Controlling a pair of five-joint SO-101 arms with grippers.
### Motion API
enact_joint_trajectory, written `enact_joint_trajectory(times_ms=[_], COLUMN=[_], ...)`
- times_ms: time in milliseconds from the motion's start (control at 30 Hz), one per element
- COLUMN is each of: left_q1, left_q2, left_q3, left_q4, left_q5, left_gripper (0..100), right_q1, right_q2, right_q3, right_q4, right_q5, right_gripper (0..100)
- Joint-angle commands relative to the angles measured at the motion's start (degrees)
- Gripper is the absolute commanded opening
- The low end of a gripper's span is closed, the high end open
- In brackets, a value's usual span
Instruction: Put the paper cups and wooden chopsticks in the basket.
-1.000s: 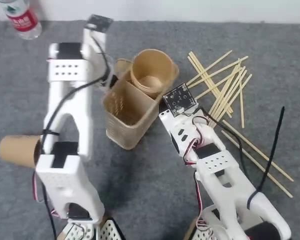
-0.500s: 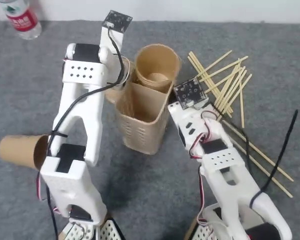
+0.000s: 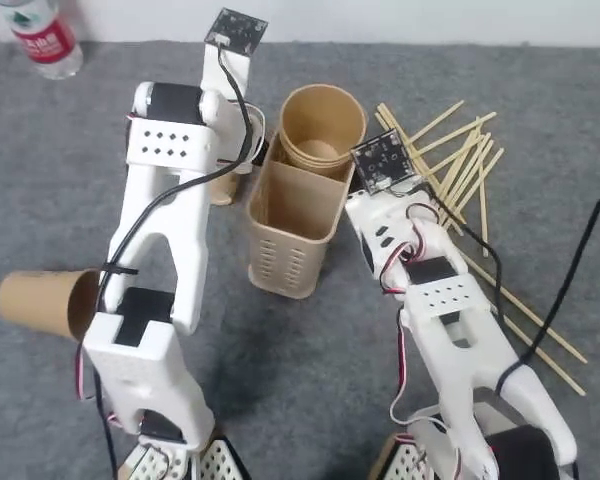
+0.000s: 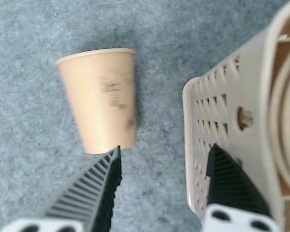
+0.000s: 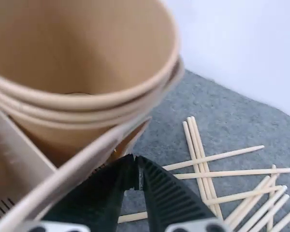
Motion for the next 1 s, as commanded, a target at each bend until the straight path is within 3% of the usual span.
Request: enact_joint_trajectory(times_ms=[0,300,467,567,733,833,967], left_q1=[0.09,-6.68,-10.11,-13.36,-16.97,-16.88,-16.88], left_q2=[0.79,1.58,2.2,2.2,6.15,11.78,20.75], left_q3=[-1.71,-8.22,-17.1,-19.21,-13.85,-13.85,-20.88], left_q4=[-1.49,-3.34,-3.96,-10.46,-29.63,-33.67,-35.25], left_q5=[-1.93,-3.25,-3.52,-3.52,-3.34,-3.16,-2.81], left_gripper=[30,30,30,30,29,29,29], right_q1=[0.13,0.04,0.22,0.31,4.18,7.69,9.01], right_q2=[-2.59,-4.18,-6.37,-8.22,-10.59,-10.68,-10.51], right_q3=[-2.37,-0.35,1.41,2.55,2.73,2.73,2.73], right_q4=[-0.57,-0.57,-0.57,-0.57,-0.48,-0.57,-0.57], right_q5=[0.0,0.0,0.0,0.18,0.09,0.0,-0.44], right_gripper=[0.8,1.7,16.1,15.8,6.9,0.9,0.8])
